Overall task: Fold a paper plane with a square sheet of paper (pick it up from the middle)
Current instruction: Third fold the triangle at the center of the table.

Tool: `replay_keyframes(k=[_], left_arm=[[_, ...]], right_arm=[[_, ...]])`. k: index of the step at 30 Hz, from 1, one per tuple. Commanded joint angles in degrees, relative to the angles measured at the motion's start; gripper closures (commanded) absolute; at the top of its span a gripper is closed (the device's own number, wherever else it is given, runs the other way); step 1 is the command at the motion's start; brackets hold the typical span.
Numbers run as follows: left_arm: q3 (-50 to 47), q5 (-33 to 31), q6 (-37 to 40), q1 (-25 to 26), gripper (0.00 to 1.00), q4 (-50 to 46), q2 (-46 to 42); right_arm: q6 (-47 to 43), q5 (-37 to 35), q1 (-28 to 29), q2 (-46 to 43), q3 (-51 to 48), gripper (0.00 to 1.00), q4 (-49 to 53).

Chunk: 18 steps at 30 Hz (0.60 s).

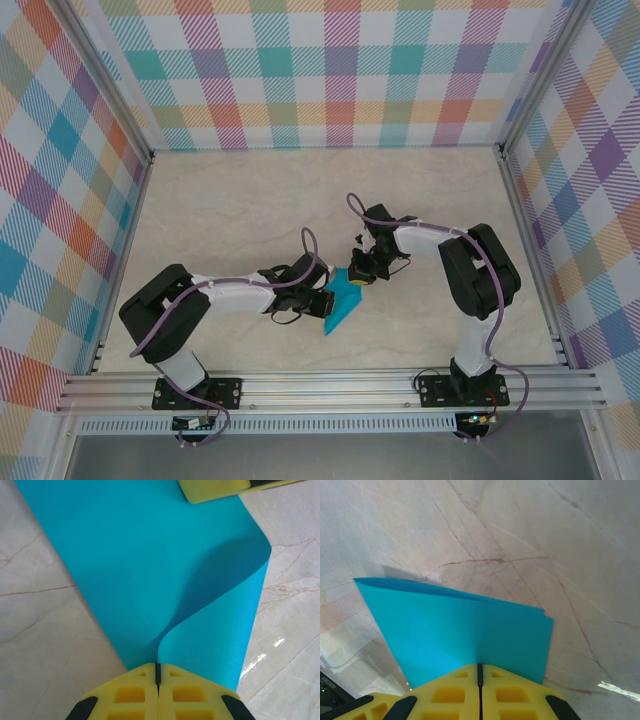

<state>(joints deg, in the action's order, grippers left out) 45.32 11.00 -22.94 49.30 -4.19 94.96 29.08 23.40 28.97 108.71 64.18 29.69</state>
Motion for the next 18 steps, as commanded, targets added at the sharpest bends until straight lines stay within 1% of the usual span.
replay_keyframes(k=[1,12,18], left_arm=[[1.52,2.39,1.11,-0.91,0.98,1.48,-0.01],[1.78,3.61,1.41,-0.96,0.97,0.45,-1.43],[2.77,1.87,1.85,-0.96,0.97,-1.62,0.36]], right_arm=[[-0.80,-1.15,0.31,2.17,-1.49,0.93,1.36],[-0.70,-1.43,0.21,2.84,-1.32,0.93,1.51],[-0.70,-1.51,0.21,2.92,-1.25,0.93,1.59]])
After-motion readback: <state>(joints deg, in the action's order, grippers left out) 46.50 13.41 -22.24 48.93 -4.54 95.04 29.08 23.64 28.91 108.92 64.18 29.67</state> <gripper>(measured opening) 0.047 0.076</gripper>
